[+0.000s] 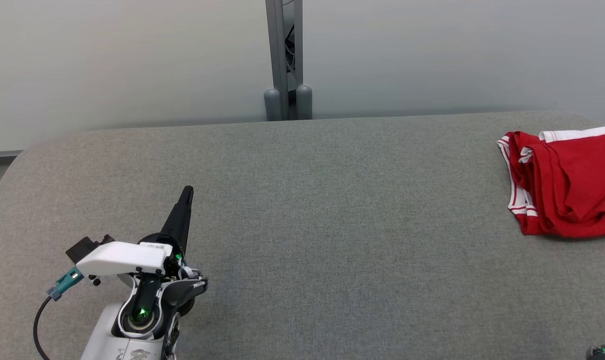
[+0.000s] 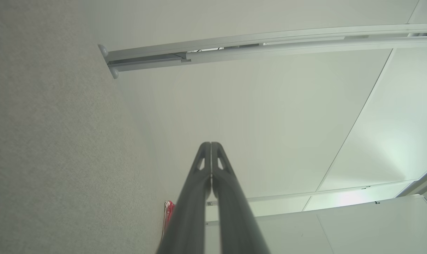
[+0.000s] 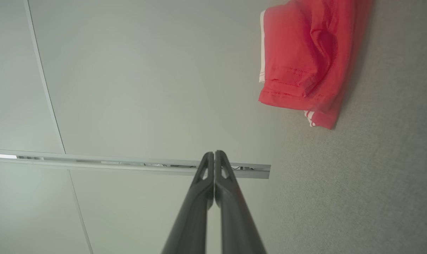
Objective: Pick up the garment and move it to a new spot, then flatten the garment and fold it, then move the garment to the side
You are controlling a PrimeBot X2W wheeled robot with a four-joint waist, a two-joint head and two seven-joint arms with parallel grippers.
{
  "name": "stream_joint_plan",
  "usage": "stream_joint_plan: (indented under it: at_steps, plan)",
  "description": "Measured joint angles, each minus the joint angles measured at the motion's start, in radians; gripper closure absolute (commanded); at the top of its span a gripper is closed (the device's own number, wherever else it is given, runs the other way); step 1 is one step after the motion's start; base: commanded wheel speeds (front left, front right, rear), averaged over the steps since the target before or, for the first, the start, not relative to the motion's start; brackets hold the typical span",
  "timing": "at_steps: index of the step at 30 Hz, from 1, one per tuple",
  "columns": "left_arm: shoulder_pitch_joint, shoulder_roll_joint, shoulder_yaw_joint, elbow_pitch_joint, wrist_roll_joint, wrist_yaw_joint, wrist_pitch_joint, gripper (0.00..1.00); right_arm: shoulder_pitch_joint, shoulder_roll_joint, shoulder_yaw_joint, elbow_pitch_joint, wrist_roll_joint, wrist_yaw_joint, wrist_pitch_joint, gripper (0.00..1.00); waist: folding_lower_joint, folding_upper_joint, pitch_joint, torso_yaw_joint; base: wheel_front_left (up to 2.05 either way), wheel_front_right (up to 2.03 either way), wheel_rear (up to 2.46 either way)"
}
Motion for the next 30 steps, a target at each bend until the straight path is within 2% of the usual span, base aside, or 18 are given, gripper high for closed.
stream_joint_plan:
  at_steps: [30]
  plan:
    - [0.000, 0.000, 0.000, 0.000, 0.000, 0.000, 0.000, 1.00, -0.003, 0.003, -0.006, 0.001, -0.003, 0.000, 0.005, 1.00, 0.0000, 0.0000, 0.000, 0.000, 0.00, 0.00, 0.00]
